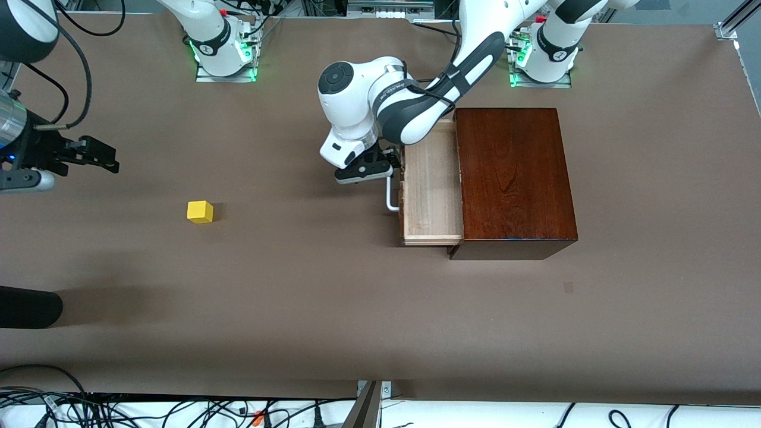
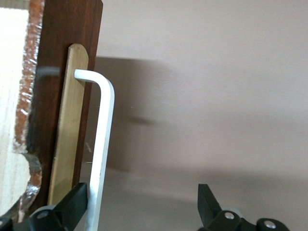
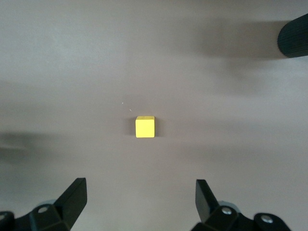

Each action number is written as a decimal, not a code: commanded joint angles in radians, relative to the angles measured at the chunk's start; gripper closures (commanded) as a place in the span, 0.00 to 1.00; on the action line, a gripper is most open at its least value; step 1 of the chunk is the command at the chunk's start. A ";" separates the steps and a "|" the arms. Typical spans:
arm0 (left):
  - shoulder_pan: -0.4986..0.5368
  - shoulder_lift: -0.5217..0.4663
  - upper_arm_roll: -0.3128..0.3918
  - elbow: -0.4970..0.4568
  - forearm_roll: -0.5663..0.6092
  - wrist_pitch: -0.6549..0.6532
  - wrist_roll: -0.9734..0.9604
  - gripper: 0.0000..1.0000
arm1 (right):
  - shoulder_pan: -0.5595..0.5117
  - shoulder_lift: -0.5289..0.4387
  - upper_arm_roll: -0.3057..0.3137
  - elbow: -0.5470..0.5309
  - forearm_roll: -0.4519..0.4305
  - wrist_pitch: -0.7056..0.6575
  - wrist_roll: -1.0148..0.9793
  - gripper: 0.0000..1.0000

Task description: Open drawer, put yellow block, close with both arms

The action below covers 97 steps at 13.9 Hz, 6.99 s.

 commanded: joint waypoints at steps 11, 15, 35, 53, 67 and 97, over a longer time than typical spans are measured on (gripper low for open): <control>0.323 -0.331 -0.020 0.048 -0.330 -0.301 0.369 0.00 | 0.009 0.129 0.010 -0.064 0.013 0.054 -0.005 0.00; 0.512 -0.438 -0.020 -0.010 -0.407 -0.335 0.582 0.00 | 0.008 0.112 0.010 -0.198 0.016 0.190 -0.003 0.00; 0.509 -0.777 0.479 -0.280 -0.556 -0.355 1.207 0.00 | 0.008 0.227 0.017 -0.603 0.052 0.844 -0.043 0.00; 0.595 -0.773 0.404 -0.257 -0.504 -0.395 1.279 0.00 | 0.009 0.196 0.081 -0.504 0.046 0.694 -0.081 0.57; 0.588 -0.764 0.398 -0.257 -0.484 -0.409 1.271 0.00 | 0.618 0.455 0.172 0.412 -0.089 0.077 -0.075 0.57; 0.588 -0.756 0.401 -0.256 -0.484 -0.403 1.270 0.00 | 0.801 0.667 0.161 0.423 -0.224 0.327 -0.472 0.54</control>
